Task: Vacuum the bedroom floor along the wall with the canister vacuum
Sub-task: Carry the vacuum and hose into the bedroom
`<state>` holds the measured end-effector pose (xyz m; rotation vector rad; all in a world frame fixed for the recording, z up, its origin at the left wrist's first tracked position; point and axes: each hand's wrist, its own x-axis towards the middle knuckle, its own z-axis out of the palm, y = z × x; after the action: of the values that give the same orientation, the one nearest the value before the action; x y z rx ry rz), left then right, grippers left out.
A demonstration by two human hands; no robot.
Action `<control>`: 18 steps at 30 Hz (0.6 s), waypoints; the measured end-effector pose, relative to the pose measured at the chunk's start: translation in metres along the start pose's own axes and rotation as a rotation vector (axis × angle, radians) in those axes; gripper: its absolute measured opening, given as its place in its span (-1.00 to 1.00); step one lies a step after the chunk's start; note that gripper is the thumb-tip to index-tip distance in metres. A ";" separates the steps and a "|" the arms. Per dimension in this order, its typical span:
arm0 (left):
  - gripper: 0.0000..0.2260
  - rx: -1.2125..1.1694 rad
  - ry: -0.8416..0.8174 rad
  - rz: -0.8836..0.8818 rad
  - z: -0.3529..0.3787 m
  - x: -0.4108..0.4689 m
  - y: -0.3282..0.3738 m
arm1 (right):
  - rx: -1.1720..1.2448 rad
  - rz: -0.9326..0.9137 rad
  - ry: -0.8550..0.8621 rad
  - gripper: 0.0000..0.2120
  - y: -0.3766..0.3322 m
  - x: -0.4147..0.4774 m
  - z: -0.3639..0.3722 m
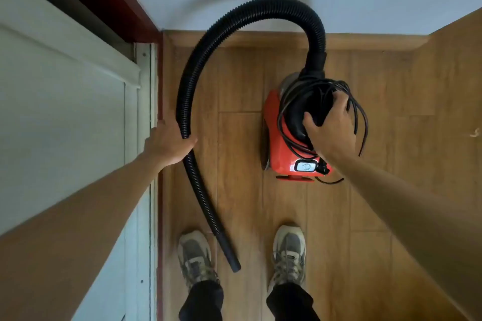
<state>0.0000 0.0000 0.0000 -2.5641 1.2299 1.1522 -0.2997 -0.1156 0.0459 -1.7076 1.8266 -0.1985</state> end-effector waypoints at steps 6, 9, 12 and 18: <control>-0.30 -0.187 0.042 -0.030 0.020 0.038 -0.008 | 0.124 0.028 0.160 -0.56 0.011 0.018 0.021; -0.41 -0.287 0.075 -0.020 0.031 0.053 -0.007 | 0.180 0.019 0.210 -0.59 0.020 0.026 0.030; -0.50 -0.378 0.162 -0.003 0.038 0.060 -0.005 | 0.227 -0.002 0.250 -0.62 0.024 0.029 0.037; -0.63 -0.513 0.319 0.099 0.047 0.054 0.001 | 0.253 -0.015 0.239 -0.66 0.028 0.034 0.039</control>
<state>-0.0072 -0.0183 -0.0685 -3.2011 1.2646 1.2491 -0.3013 -0.1320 -0.0110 -1.5726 1.8650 -0.6369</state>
